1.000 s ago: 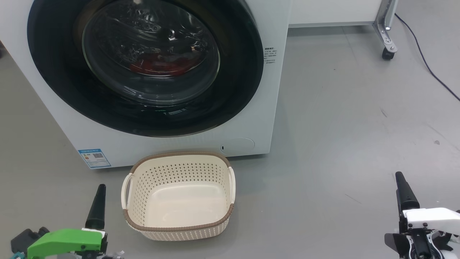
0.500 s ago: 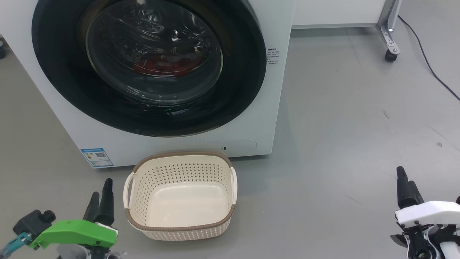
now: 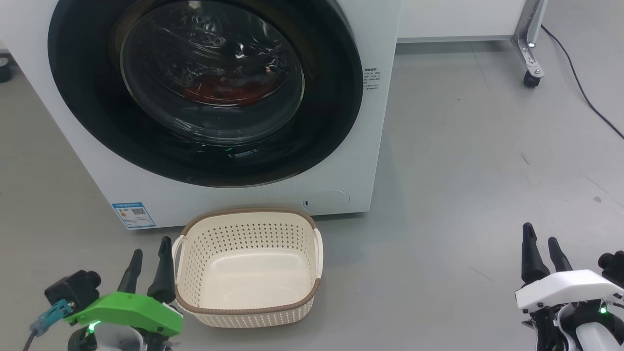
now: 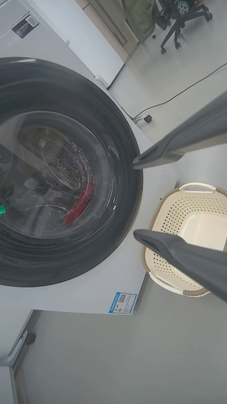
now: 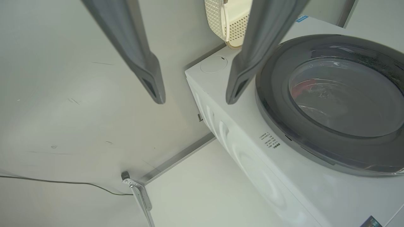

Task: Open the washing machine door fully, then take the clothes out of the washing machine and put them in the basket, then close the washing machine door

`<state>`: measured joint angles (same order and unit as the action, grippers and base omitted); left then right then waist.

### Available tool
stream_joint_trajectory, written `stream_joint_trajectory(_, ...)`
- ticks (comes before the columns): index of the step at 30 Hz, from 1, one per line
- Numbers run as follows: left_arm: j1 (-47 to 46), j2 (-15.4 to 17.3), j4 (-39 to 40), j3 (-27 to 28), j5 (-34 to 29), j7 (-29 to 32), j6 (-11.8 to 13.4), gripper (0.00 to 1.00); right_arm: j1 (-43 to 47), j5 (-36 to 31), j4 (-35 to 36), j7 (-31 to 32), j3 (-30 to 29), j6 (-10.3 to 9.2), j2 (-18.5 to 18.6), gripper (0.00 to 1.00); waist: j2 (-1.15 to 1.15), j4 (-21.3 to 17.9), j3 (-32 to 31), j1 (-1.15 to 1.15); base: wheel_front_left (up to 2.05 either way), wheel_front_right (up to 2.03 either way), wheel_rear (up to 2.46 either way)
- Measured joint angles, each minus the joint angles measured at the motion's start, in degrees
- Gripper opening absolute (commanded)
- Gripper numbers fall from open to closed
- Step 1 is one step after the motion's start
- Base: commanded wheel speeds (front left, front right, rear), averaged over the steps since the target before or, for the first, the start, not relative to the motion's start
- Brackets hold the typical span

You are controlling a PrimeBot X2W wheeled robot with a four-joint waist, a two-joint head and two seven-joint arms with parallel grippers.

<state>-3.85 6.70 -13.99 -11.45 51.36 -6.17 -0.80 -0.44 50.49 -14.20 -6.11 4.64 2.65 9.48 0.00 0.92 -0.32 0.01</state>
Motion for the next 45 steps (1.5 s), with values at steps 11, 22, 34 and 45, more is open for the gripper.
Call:
stream_joint_trajectory(11,0.2,-0.3,0.0,-2.4,-7.3,-2.1,1.6,1.0,0.6,-7.8,0.7,-2.1,2.2,-1.41,0.0,1.0,0.0,0.3,-0.1,0.0,0.0,0.0,0.0)
stream_joint_trajectory(22,0.3,-0.6,0.0,-4.2,-15.1,-4.1,3.4,1.0,1.7,-16.0,1.2,-4.0,4.4,-2.44,-0.3,1.0,0.0,0.7,-0.1,0.0,0.0,0.0,0.0)
stream_joint_trajectory(34,1.0,-0.8,-0.8,-6.5,-23.6,-6.5,5.1,1.0,2.7,-24.7,1.8,-6.4,6.4,-3.35,-0.6,1.0,0.0,0.8,-0.2,0.0,0.0,0.0,0.0)
stream_joint_trajectory(45,1.0,-1.4,-1.7,-7.9,-29.7,-8.1,6.3,1.0,3.8,-30.5,2.2,-7.9,6.8,-3.92,-1.2,1.0,0.0,1.0,-0.3,0.0,0.0,0.0,0.0)
